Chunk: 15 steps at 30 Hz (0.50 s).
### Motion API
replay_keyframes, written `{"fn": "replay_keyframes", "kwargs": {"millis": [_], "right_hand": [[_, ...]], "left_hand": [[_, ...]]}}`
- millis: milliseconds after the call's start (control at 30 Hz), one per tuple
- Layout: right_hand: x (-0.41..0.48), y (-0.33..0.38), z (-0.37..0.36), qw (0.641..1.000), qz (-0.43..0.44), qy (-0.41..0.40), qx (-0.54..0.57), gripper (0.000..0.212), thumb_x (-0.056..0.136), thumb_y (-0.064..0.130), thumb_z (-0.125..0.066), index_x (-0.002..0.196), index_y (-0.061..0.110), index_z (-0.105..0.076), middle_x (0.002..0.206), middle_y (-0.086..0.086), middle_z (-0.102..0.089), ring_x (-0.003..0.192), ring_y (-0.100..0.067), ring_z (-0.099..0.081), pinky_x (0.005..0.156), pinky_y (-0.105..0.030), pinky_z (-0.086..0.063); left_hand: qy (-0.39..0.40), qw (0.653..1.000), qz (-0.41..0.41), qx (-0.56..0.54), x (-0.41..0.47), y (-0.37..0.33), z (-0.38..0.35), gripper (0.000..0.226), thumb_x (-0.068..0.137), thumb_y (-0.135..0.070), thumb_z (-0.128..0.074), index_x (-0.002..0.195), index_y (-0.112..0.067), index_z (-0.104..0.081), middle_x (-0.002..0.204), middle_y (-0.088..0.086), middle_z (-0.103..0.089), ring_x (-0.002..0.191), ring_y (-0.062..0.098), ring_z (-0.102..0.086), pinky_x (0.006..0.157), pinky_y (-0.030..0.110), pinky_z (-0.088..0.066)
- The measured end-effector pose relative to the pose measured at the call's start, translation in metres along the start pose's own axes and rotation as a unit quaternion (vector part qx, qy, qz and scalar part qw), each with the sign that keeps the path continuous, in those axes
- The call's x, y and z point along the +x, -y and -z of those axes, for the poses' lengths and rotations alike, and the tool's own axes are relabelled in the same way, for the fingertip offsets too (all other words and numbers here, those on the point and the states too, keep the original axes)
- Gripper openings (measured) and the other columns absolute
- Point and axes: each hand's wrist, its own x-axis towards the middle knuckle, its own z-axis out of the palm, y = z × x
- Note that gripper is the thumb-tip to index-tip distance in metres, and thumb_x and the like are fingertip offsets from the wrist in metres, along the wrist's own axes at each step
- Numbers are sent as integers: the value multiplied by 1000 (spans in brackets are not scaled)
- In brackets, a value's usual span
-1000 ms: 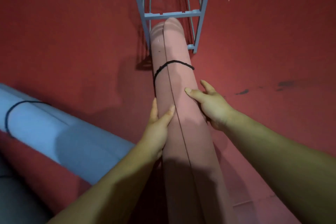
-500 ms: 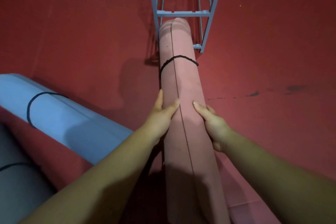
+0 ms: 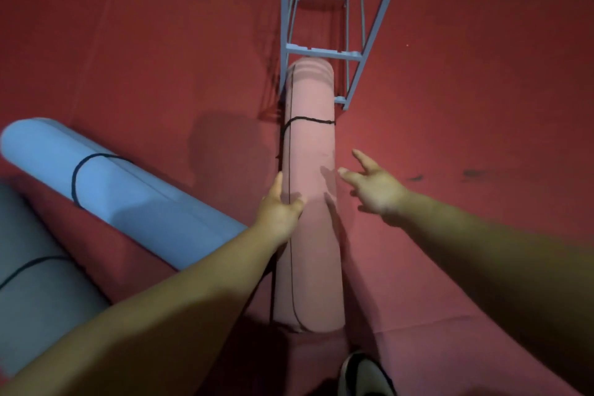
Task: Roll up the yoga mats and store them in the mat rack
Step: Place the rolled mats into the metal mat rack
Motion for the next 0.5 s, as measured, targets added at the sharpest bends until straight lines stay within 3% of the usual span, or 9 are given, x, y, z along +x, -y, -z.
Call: {"fn": "replay_keyframes", "kwargs": {"millis": [133, 200, 267, 333, 400, 500], "right_hand": [[30, 34, 32, 995, 66, -45, -57, 74, 91, 46, -70, 155, 38, -35, 138, -10, -62, 87, -11, -60, 75, -26, -47], [64, 49, 34, 990, 96, -55, -87, 72, 91, 44, -71, 154, 35, -37, 146, -11, -56, 107, -15, -63, 89, -27, -49], [100, 63, 32, 976, 154, -56, -143, 70, 93, 38, -71, 154, 29, -39, 153, -8, -48, 136, -17, -49, 110, -21, -35], [138, 82, 35, 951, 222, -76, -201, 67, 94, 33, -70, 154, 23, -41, 153, -9, -47, 142, -21, -41, 107, -14, -24], [174, 102, 43, 921, 276, -96, -258, 66, 94, 33, -68, 153, 20, -42, 149, -15, -48, 142, -28, -39, 111, -21, -25], [217, 119, 51, 882, 298, -100, -352, 70, 95, 42, -65, 156, 21, -38, 154, -19, -39, 145, -37, -32, 119, -34, -22]], "left_hand": [[-6, 1000, -16, 17, 7, -39, 7, 84, 91, -36, -72, 160, -36, -25, 155, 5, -44, 138, 22, -49, 102, 23, -39], [-21, 1000, -17, 3, 35, -54, 3, 92, 80, -45, -76, 158, -41, -27, 150, 3, -49, 129, 21, -56, 103, 27, -45], [-50, 998, -15, -16, 67, -62, -4, 99, 65, -56, -69, 155, -47, -29, 145, 3, -54, 120, 19, -62, 102, 32, -51], [-68, 997, -22, -9, 100, -71, -11, 99, 65, -54, -65, 157, -44, -29, 144, 5, -52, 119, 18, -61, 98, 26, -49], [-75, 996, -34, 15, 128, -82, -13, 99, 69, -50, -66, 159, -43, -26, 145, 6, -48, 121, 18, -59, 99, 23, -44], [-75, 996, -26, 34, 164, -89, -16, 99, 77, -49, -76, 158, -49, -19, 148, 5, -44, 126, 21, -56, 108, 32, -44]]}}
